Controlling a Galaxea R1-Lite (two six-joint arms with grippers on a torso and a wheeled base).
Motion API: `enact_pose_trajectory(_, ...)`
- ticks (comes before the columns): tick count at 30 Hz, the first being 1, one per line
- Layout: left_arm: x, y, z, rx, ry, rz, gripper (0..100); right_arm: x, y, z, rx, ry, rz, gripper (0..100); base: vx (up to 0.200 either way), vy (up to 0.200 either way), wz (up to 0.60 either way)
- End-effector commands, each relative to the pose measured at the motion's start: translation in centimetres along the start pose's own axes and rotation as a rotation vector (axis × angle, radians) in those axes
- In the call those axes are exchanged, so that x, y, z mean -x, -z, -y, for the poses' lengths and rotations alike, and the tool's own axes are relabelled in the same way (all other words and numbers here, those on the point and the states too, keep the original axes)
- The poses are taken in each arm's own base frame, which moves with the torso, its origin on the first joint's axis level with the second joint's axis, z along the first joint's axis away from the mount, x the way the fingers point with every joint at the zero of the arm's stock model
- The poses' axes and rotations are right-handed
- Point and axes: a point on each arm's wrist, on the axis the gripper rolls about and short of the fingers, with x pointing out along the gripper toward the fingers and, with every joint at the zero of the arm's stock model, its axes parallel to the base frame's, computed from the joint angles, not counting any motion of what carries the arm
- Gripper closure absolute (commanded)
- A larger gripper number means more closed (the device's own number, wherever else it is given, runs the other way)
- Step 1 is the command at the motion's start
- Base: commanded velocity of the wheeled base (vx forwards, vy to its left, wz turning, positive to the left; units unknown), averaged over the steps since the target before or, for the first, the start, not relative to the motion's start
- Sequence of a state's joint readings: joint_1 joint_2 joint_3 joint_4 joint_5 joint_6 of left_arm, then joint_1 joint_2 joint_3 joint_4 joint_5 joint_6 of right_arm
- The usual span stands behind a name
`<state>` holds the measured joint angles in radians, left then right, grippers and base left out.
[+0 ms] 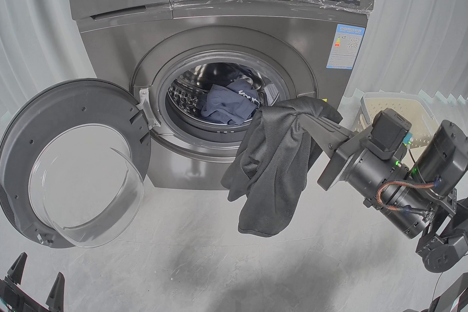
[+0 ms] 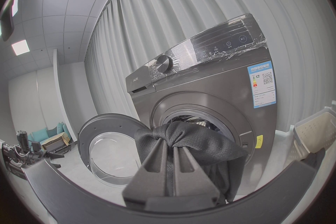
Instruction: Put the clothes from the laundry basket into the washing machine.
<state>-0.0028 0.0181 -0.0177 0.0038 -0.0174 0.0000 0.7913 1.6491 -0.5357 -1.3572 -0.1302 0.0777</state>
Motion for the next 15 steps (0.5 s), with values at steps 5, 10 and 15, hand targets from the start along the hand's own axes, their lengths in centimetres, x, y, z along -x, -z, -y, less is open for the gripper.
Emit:
enact_pose_trajectory(5, 0.3, -1.4, 0.1, -0.006, 0.035, 0.092, 0, -2.4, 0.7, -2.4, -0.033, -0.07, 0.018, 100, 0.0, 0.0, 0.0)
enact_pose_trajectory(10, -0.7, -5.9, 0.3, -0.022, 0.154, 0.065, 0, -4.5, 0.9, -3.7, -0.049, -0.084, 0.055, 100, 0.0, 0.0, 0.0)
enact_pose_trajectory(15, -3.6, -7.0, 0.7, 0.022, 0.355, -0.085, 0, -6.8, 0.8, -5.0, -0.095, -0.117, 0.118, 100, 0.0, 0.0, 0.0)
